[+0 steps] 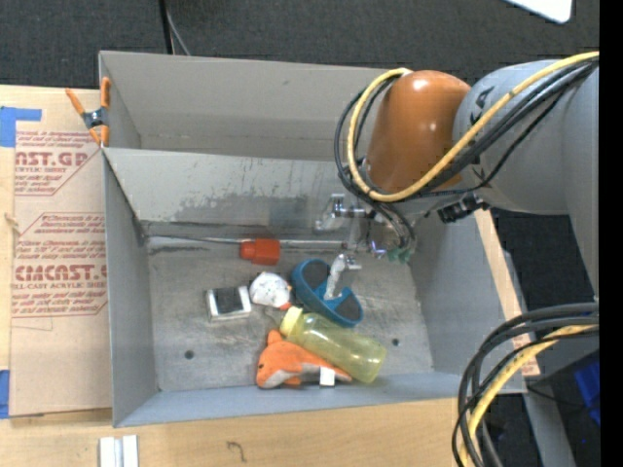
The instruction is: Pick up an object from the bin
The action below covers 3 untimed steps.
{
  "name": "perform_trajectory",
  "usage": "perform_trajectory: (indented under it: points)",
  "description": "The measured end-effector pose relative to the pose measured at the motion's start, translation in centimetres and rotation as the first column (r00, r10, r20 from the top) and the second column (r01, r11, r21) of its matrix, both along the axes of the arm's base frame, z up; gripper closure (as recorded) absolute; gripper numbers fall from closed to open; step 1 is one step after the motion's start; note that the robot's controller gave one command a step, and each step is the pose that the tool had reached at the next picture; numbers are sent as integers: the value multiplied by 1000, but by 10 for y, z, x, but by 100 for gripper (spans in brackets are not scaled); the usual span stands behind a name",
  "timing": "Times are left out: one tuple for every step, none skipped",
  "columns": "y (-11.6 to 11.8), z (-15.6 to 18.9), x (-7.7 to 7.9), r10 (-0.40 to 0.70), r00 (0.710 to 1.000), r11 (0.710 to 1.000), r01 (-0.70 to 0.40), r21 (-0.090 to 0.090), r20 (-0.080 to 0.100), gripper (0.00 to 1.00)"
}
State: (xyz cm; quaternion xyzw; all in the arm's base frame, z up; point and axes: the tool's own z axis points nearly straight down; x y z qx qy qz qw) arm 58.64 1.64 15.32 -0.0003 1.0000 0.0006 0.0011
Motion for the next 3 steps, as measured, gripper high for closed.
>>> perform_trajectory:
  points:
    - [0, 0, 0, 0, 1000, 1000, 0, 0, 0, 0]
    - [-9, -26, -4, -33, 999, 999, 32, 3, 29, 100]
    - [-8, -28, -3, -34, 999, 999, 34, 4, 34, 0]
